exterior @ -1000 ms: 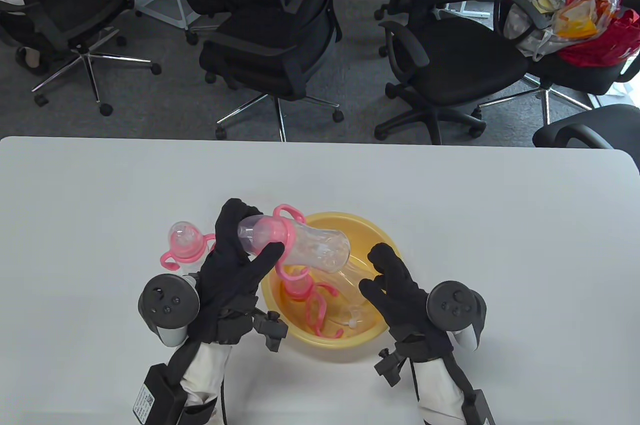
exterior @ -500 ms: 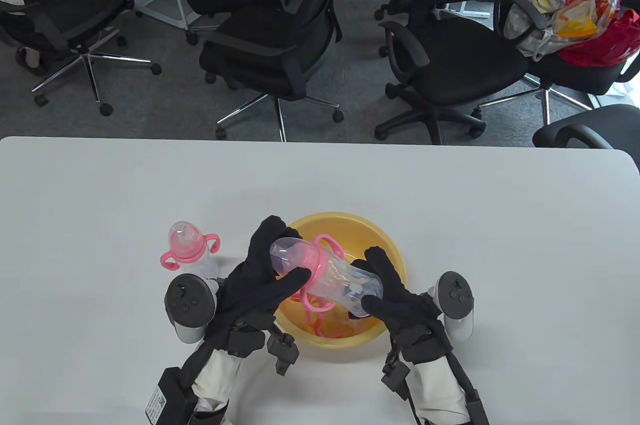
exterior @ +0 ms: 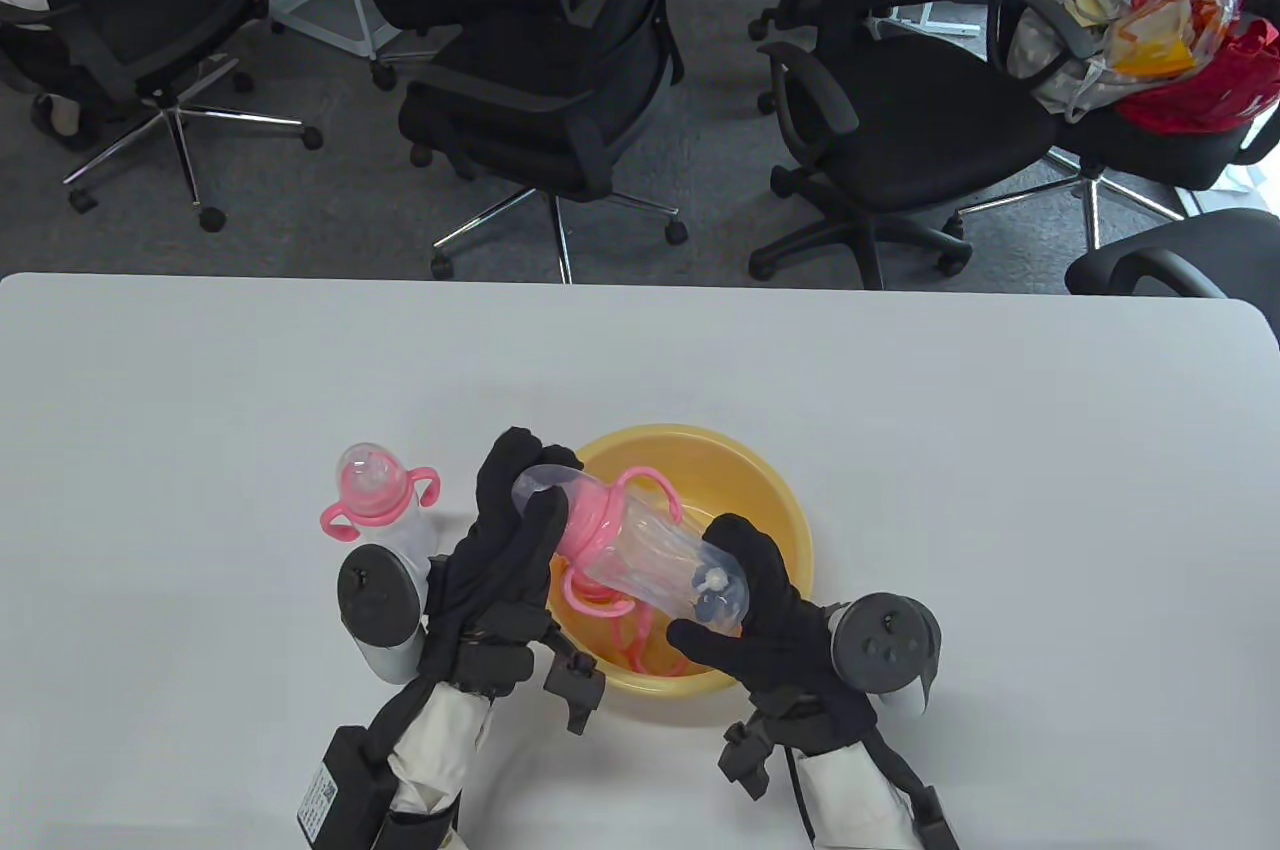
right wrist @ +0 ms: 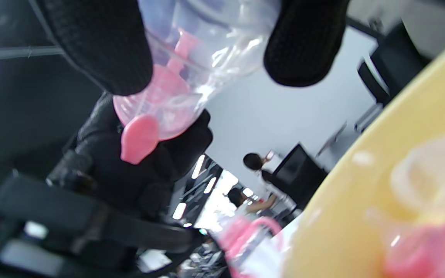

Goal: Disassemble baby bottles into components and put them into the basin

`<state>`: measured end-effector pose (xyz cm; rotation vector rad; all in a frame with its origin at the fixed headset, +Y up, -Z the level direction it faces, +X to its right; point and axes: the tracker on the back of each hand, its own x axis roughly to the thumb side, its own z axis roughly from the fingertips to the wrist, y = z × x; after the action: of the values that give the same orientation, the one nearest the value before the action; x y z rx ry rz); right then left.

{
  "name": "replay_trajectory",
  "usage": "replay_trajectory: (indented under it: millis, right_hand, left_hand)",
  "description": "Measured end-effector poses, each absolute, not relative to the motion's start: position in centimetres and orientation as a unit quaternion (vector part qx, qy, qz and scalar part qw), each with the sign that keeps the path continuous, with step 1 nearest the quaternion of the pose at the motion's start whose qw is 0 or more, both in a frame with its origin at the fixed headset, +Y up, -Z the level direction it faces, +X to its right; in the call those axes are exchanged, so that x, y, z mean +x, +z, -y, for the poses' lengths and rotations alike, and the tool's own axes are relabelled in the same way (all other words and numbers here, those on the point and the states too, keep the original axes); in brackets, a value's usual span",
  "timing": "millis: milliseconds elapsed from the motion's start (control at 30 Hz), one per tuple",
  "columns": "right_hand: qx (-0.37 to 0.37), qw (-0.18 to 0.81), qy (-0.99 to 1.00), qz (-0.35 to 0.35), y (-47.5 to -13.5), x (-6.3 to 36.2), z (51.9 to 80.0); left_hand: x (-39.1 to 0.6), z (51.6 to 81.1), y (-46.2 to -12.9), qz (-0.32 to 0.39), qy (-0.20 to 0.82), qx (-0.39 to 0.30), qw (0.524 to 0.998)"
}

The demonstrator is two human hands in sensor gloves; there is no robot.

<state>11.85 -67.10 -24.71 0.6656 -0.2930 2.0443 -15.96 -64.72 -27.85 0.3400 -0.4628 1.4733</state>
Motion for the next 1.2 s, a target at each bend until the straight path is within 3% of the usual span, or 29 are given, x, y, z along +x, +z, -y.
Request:
replay_trajectory:
  millis: [233, 300, 367, 533, 633, 700, 867, 967, 1200]
  right_hand:
    - [0.274, 0.530, 0.799, 0.082, -25.3, 12.4, 67.9]
    - [0.267, 0.538, 0.795, 0.087, -25.3, 12.5, 68.0]
    - [0.260, 0.530, 0.800, 0.106, -25.1, 12.7, 67.9]
    - [0.280, 0.464, 0.827, 0.148, -24.1, 12.0, 67.1]
    - [0.293, 0.433, 0.834, 0.177, -23.2, 11.3, 66.4]
    - [0.303, 0.424, 0.835, 0.178, -23.0, 11.1, 66.1]
    - [0.312, 0.546, 0.772, 0.097, -24.1, 11.2, 67.4]
    - [0.313, 0.638, 0.703, 0.031, -24.9, 11.2, 68.4]
    - [0.322, 0.669, 0.669, -0.032, -25.7, 11.7, 69.0]
  left_hand:
    - [-16.1, 65.1, -28.1, 0.187, 0.693, 0.137, 0.682]
    - [-16.2, 65.1, -28.0, 0.183, 0.722, 0.113, 0.658]
    - [-16.2, 65.0, -27.7, 0.163, 0.761, 0.105, 0.618]
    - [-15.4, 64.4, -26.7, 0.170, 0.766, 0.076, 0.616]
    - [-15.7, 64.2, -26.6, 0.152, 0.748, 0.104, 0.637]
    - [-16.0, 64.3, -26.7, 0.144, 0.766, 0.107, 0.617]
    - [-16.0, 64.0, -26.7, 0.176, 0.777, 0.121, 0.592]
    - [-15.9, 63.4, -26.8, 0.247, 0.750, 0.141, 0.598]
    - [-16.3, 63.2, -27.0, 0.307, 0.747, 0.114, 0.578]
